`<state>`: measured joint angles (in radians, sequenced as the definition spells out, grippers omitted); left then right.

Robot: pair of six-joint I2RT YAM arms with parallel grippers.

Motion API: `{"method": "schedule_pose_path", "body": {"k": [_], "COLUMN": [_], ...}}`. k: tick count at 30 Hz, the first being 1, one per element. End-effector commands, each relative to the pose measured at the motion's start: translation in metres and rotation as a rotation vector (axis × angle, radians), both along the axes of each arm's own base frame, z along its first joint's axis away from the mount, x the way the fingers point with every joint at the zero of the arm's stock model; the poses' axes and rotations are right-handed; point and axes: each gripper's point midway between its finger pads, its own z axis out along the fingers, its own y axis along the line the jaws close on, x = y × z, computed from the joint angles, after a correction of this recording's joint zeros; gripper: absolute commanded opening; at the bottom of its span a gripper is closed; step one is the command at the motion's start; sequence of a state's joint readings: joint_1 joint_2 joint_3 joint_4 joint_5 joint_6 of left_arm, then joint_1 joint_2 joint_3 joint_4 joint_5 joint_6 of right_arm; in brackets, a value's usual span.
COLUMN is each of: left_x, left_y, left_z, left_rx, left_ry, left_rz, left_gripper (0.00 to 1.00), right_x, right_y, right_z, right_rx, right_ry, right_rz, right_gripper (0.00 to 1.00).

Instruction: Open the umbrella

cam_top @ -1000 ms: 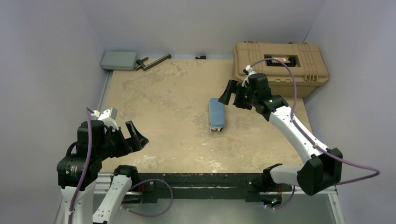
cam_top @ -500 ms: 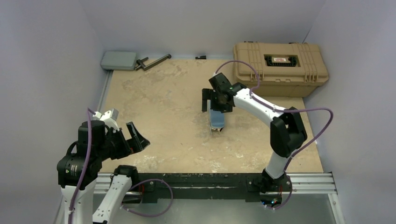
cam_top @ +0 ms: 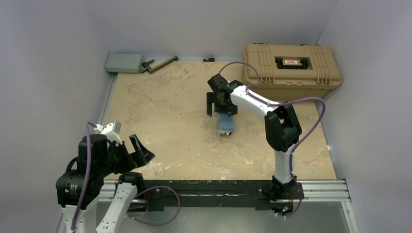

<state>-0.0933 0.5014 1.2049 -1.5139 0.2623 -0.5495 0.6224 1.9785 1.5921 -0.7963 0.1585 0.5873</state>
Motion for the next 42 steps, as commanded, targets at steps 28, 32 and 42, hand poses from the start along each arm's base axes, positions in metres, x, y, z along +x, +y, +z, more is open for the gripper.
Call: {"method": "schedule_pose_path", "body": {"k": [28,32,42], "left_x": [-0.008,-0.008,0.019], "left_y": [-0.002,-0.006,-0.053], "left_z": [0.009,0.010,0.046], "left_rx": [-0.019,-0.033,-0.258], "left_ry": [-0.008,-0.013,-0.211], "left_rz": [0.000,-0.020,-0.233], "left_gripper": [1.00,1.00,1.00], "right_x": [-0.008,-0.009,-0.008], "right_y": [-0.023,-0.020,0.017], "right_z": [-0.038,-0.035,0.075], "right_rx": [-0.107,-0.086,0.181], "right_ry": [0.067,0.069,-0.029], "right_rz": [-0.082,-0.075,-0.051], "right_gripper": [0.84,0.66,0.58]}}
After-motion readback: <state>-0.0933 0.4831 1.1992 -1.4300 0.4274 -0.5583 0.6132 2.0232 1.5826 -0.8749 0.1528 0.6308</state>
